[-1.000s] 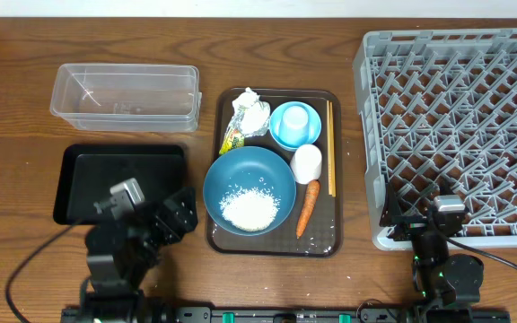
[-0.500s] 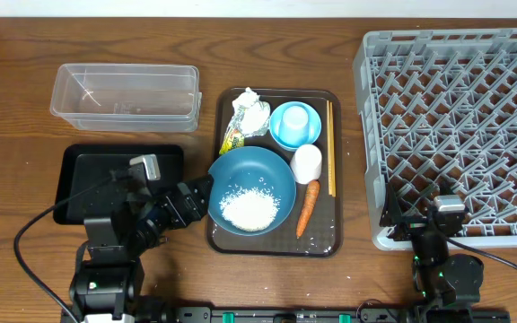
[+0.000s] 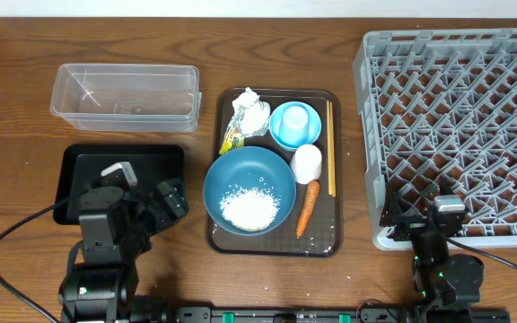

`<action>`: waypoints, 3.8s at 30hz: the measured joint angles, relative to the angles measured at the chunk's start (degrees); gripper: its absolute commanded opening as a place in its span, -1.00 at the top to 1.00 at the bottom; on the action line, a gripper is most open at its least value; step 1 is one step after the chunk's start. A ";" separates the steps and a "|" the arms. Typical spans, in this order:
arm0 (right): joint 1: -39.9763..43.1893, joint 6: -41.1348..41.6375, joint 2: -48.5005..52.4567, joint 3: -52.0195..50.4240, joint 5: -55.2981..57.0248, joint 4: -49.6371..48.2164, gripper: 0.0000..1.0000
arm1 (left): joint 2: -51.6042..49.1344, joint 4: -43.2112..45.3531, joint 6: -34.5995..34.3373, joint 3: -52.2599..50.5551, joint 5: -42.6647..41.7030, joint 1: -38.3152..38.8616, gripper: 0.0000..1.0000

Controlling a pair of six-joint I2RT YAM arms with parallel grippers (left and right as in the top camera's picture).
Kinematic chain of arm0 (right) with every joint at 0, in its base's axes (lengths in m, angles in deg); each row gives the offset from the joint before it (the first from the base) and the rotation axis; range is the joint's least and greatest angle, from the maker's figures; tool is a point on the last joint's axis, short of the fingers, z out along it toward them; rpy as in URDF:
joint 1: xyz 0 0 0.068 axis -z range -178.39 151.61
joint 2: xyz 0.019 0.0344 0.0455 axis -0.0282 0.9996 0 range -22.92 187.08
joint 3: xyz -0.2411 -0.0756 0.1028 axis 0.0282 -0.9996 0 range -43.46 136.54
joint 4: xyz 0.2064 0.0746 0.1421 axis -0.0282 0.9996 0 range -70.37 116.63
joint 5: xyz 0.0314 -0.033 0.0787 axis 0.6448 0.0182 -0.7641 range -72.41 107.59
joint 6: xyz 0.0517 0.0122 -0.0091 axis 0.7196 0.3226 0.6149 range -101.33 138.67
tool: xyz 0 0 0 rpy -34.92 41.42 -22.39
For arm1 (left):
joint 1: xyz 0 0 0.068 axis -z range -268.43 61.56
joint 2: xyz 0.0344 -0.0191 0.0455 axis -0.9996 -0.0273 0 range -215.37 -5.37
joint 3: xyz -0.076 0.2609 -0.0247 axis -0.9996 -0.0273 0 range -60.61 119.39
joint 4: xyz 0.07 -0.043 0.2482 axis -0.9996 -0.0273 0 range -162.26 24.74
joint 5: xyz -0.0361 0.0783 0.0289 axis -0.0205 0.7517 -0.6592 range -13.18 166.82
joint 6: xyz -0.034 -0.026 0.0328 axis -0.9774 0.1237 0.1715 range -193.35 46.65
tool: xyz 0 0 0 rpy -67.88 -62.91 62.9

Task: Sort waste into correct bins and load items into the dishwasher rack
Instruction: 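Move the left gripper over the teal bowl of rice, then lower the left gripper and grasp the teal bowl's rim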

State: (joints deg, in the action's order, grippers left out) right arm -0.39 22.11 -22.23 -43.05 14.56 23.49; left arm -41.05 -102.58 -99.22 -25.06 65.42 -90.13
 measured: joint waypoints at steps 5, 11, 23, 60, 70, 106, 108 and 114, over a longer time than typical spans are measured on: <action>0.00 0.00 0.00 0.00 0.00 -0.02 -0.99 | 0.00 -0.04 -0.02 0.00 2.67 0.00 -0.96; 0.00 0.00 0.00 0.00 0.00 0.00 -0.99 | 0.00 -0.04 -0.02 0.00 5.14 0.00 -0.96; 0.00 0.00 0.00 0.00 0.00 0.00 -0.99 | 0.00 1.03 -0.02 0.00 -5.25 -0.02 -0.97; 0.00 0.00 0.02 0.00 0.00 0.00 -0.98 | -26.60 -11.52 -2.93 19.80 -5.97 27.54 -0.96; 0.00 0.00 0.02 0.00 0.00 0.00 -0.99 | -33.57 -18.99 -2.08 27.12 -4.61 29.11 -1.00; 0.00 0.00 0.02 0.00 0.00 -0.02 -0.98 | -67.38 -7.56 -1.31 33.00 14.91 50.66 -0.50; 0.00 0.00 0.02 0.00 0.00 0.00 -0.99 | -67.41 -7.32 -1.31 33.00 15.06 50.69 -0.48; 0.00 0.00 0.02 0.00 0.00 0.00 -0.98 | -67.41 -7.23 -1.33 33.00 15.28 51.47 -0.47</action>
State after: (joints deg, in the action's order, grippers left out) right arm -0.39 22.11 -22.21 -43.05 14.56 23.49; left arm -108.46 -109.82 -100.55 7.94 80.70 -38.66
